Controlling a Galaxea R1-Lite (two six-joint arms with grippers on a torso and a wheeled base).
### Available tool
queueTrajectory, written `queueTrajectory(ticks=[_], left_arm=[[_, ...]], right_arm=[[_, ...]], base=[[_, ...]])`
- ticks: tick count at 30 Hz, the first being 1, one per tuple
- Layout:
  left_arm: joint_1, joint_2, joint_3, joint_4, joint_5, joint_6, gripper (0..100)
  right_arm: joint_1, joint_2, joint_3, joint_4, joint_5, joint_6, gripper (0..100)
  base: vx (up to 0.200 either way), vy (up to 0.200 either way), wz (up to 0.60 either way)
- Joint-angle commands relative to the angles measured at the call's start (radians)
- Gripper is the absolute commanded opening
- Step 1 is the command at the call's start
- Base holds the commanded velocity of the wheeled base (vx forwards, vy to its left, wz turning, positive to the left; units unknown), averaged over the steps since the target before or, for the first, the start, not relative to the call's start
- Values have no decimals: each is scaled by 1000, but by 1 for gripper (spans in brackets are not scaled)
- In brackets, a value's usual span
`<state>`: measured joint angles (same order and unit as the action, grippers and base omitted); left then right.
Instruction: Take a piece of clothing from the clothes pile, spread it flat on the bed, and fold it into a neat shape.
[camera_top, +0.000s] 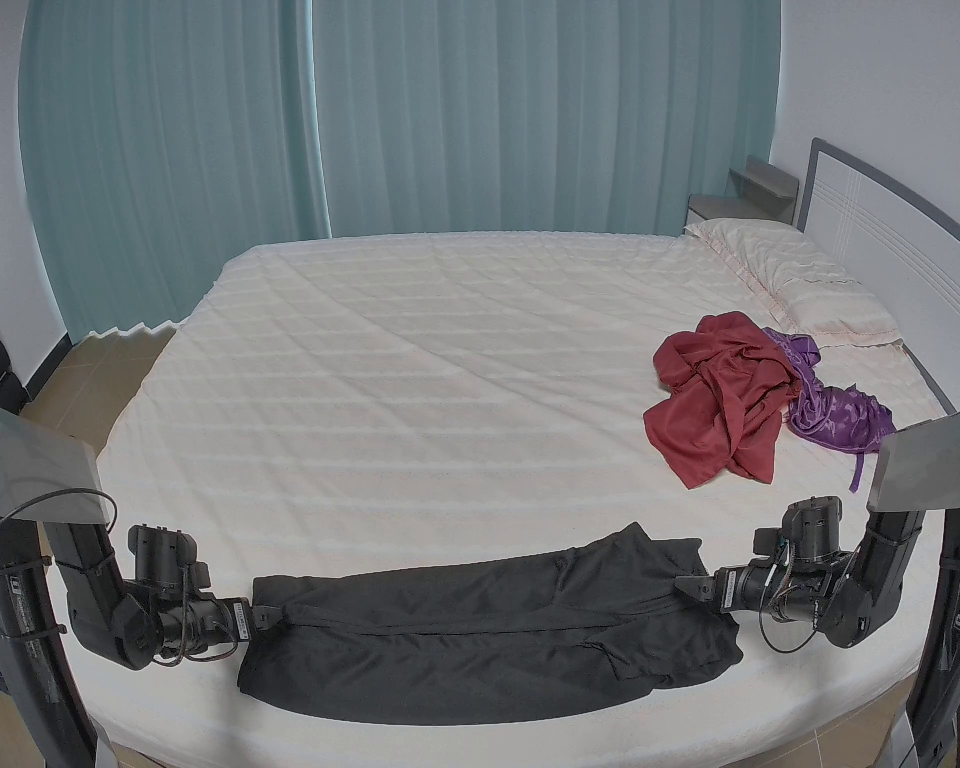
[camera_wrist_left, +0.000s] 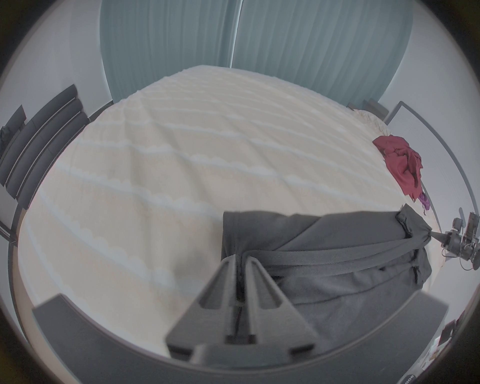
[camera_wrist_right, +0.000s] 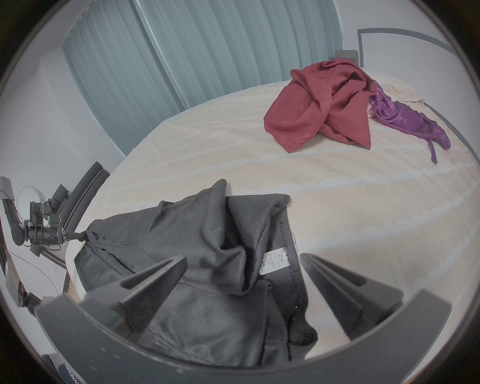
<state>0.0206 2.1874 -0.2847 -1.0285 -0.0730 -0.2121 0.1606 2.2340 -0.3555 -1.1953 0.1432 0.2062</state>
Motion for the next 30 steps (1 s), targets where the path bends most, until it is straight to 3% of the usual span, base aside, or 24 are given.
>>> queueTrajectory(ticks=[1, 4, 5, 7, 8, 9, 11, 15, 23, 24, 30], left_arm=[[44, -74, 32, -1, -37, -10, 100], [64, -117, 39, -1, -103, -93, 100], [64, -118, 39, -1, -106, -99, 100], [64, -147, 16, -1, -172, -254, 100], [64, -149, 12, -1, -180, -271, 100], [64, -150, -10, -1, -215, -354, 100], [62, -146, -36, -1, -234, -435, 100], [59, -141, -82, 1, -237, -590, 100], [62, -101, -71, -1, -240, -619, 100], [64, -97, -73, -1, -240, -621, 100], [64, -95, -50, -1, -240, -621, 100]], right_arm=[[-18, -57, 35, -6, 10, 48, 100], [-1, -50, 26, -33, 10, 177, 100], [0, -50, 26, -35, 10, 182, 100], [31, -28, 20, -43, 10, 257, 100], [33, -24, 18, -43, 10, 262, 100], [51, 1, -3, -44, 10, 283, 100], [69, 26, -25, -44, 9, 311, 100], [94, 65, -37, -43, 7, 323, 100], [97, 119, -39, -44, 30, 351, 100], [97, 128, -42, -44, 30, 352, 0], [69, 130, -42, -46, 33, 355, 0]], base=[[0, 0, 0], [0, 0, 0], [0, 0, 0], [0, 0, 0], [0, 0, 0], [0, 0, 0], [0, 0, 0], [0, 0, 0], [0, 0, 0], [0, 0, 0], [0, 0, 0]])
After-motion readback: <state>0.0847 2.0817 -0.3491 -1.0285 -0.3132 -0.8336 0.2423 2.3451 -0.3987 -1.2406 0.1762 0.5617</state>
